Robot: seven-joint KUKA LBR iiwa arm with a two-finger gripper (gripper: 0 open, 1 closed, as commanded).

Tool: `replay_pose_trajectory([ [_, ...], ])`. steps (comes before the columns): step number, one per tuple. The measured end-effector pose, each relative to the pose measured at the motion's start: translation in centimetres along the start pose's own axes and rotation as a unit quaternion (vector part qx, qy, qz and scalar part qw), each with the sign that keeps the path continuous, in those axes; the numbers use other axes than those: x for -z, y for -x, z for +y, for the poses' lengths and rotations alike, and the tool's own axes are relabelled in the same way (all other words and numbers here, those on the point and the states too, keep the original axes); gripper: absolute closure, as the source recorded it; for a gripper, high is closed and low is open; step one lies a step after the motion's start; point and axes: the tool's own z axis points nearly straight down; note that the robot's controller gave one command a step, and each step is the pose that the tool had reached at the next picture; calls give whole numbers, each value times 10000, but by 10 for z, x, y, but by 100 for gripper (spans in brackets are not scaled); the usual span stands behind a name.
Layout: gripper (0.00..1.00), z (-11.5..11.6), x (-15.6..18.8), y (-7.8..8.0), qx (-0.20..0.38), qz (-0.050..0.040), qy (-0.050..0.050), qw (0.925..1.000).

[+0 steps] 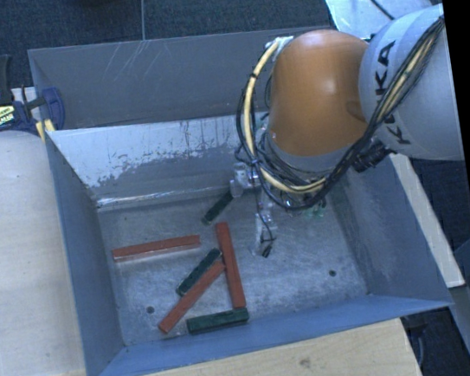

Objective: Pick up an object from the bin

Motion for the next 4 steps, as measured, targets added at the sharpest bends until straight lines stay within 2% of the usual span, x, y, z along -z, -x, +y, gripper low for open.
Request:
replay_pose_trajectory([
  [1, 0, 10, -120, -43, 108, -3, 0, 9999],
  [2, 0, 52, -132, -58, -169, -51, 6, 9998],
  [3, 0, 100, -132, -64, -1113, -68, 22, 9938],
  [4, 100, 100, -127, -62, -1124, -92, 35, 9936],
])
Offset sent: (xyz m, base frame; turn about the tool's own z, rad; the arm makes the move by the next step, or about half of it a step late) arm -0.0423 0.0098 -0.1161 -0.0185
